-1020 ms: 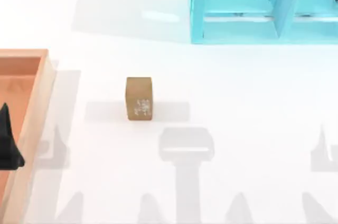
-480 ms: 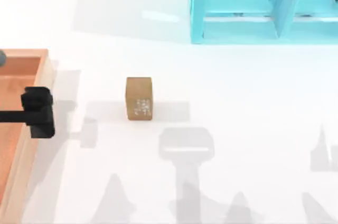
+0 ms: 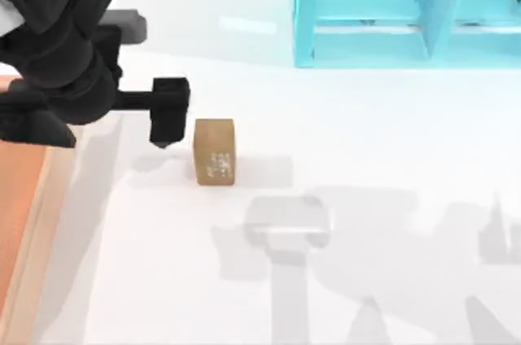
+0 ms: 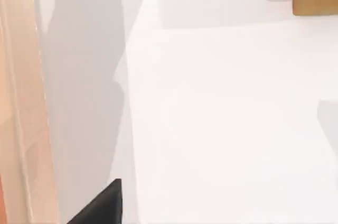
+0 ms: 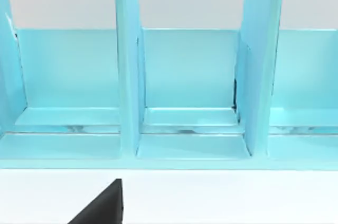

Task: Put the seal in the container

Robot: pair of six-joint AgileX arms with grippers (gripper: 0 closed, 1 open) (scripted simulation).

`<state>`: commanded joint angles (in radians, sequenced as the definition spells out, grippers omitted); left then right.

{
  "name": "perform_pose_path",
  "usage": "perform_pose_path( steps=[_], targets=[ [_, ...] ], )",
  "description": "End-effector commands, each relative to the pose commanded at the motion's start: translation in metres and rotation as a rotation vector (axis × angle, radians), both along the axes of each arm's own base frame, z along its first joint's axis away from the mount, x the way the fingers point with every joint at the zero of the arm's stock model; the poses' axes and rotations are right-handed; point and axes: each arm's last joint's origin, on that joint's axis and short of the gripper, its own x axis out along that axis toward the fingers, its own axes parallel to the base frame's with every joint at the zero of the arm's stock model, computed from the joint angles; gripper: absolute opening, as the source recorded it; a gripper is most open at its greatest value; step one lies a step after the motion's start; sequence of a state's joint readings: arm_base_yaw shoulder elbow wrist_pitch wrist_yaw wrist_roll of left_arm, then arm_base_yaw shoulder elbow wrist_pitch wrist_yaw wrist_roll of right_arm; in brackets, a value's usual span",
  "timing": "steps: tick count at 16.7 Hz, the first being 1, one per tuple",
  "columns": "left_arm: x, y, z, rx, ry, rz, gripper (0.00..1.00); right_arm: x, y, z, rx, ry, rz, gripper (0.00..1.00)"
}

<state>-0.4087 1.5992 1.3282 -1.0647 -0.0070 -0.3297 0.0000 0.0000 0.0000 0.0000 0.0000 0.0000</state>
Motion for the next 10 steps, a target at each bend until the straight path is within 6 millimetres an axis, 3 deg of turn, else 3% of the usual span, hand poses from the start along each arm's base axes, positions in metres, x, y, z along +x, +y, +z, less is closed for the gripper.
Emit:
perform_pose_path(
  steps=[5, 10],
  targets=[
    [0.064, -0.057, -0.015, 0.077, 0.181, 0.022, 1.00, 0.000, 0.000, 0.000, 0.000, 0.000, 0.000, 1.00],
    [0.098, -0.092, -0.026, 0.088, 0.220, 0.048, 1.00, 0.000, 0.000, 0.000, 0.000, 0.000, 0.000, 1.00]
  ],
)
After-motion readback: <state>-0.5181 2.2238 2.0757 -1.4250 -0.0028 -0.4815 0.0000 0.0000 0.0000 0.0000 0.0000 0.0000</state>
